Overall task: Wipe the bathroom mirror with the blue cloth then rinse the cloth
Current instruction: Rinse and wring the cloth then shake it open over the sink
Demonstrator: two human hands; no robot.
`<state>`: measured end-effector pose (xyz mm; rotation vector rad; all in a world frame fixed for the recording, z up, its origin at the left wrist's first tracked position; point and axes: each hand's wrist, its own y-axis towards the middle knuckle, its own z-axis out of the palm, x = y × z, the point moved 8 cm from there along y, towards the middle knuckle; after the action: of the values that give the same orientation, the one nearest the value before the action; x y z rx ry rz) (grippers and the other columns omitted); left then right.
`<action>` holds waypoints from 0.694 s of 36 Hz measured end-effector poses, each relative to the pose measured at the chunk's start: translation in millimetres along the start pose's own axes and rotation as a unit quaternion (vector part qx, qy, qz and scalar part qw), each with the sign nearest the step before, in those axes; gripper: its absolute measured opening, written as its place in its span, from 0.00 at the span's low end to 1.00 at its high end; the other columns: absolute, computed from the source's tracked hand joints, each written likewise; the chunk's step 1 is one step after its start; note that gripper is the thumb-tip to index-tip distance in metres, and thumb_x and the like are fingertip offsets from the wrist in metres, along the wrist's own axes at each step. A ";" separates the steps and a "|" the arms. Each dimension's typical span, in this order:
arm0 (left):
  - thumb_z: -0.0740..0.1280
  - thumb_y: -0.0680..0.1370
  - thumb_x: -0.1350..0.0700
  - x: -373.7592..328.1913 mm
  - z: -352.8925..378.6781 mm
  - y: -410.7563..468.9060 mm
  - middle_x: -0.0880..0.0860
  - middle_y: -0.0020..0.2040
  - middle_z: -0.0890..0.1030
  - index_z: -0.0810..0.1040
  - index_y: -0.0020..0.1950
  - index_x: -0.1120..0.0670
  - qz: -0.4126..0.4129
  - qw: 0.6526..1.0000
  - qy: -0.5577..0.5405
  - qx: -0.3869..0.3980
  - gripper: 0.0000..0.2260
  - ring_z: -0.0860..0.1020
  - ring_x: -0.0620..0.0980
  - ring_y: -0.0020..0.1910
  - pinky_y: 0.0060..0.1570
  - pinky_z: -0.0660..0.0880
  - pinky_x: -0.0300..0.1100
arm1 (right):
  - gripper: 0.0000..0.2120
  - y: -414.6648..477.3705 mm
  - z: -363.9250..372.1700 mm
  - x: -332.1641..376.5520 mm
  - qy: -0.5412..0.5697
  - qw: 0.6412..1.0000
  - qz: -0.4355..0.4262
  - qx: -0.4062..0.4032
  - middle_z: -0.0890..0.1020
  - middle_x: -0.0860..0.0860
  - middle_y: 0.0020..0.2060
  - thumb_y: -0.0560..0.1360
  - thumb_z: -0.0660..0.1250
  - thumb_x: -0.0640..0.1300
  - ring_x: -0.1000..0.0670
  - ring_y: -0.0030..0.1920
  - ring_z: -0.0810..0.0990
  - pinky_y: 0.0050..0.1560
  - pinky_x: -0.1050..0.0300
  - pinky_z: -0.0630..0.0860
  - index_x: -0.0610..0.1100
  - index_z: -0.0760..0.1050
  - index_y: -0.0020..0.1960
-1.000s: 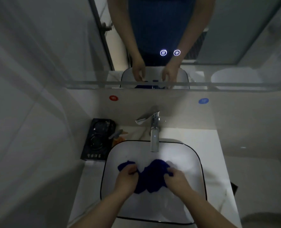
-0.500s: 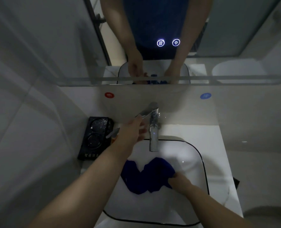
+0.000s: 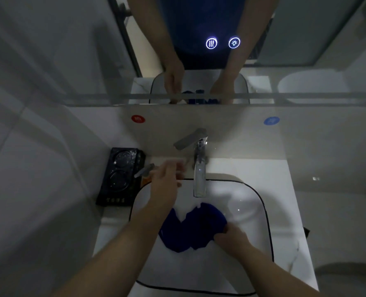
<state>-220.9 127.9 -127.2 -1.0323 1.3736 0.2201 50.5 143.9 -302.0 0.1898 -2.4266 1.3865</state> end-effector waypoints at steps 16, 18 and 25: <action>0.70 0.83 0.52 202.6 19.6 -15.1 0.50 0.54 0.83 0.78 0.54 0.51 -0.083 0.926 0.342 0.139 0.04 0.82 0.51 0.53 0.53 0.80 0.41 | 0.06 6.3 -1.6 10.2 0.136 0.991 0.008 -0.010 0.81 0.48 0.39 0.80 0.68 0.39 0.51 0.38 0.78 0.46 0.52 0.78 0.46 0.76 0.44; 0.71 0.83 0.51 169.2 31.5 -5.6 0.48 0.52 0.83 0.77 0.56 0.49 -0.106 0.957 0.237 0.126 0.05 0.83 0.49 0.51 0.53 0.81 0.43 | 0.03 16.5 -6.7 12.6 0.265 0.962 0.040 -0.044 0.81 0.43 0.43 0.84 0.64 0.39 0.45 0.42 0.79 0.50 0.44 0.81 0.40 0.75 0.54; 0.73 0.76 0.56 139.6 72.6 1.3 0.58 0.38 0.84 0.81 0.44 0.56 -0.308 0.938 -0.040 0.155 0.04 0.81 0.57 0.38 0.33 0.77 0.40 | 0.27 28.2 2.2 40.8 0.493 0.852 0.173 0.017 0.87 0.43 0.56 0.76 0.70 0.69 0.37 0.51 0.88 0.45 0.29 0.86 0.51 0.74 0.66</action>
<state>-136.3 120.8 -259.7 -1.1177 0.9150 -0.4061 4.0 158.6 -311.4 -0.8025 -1.5790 1.2016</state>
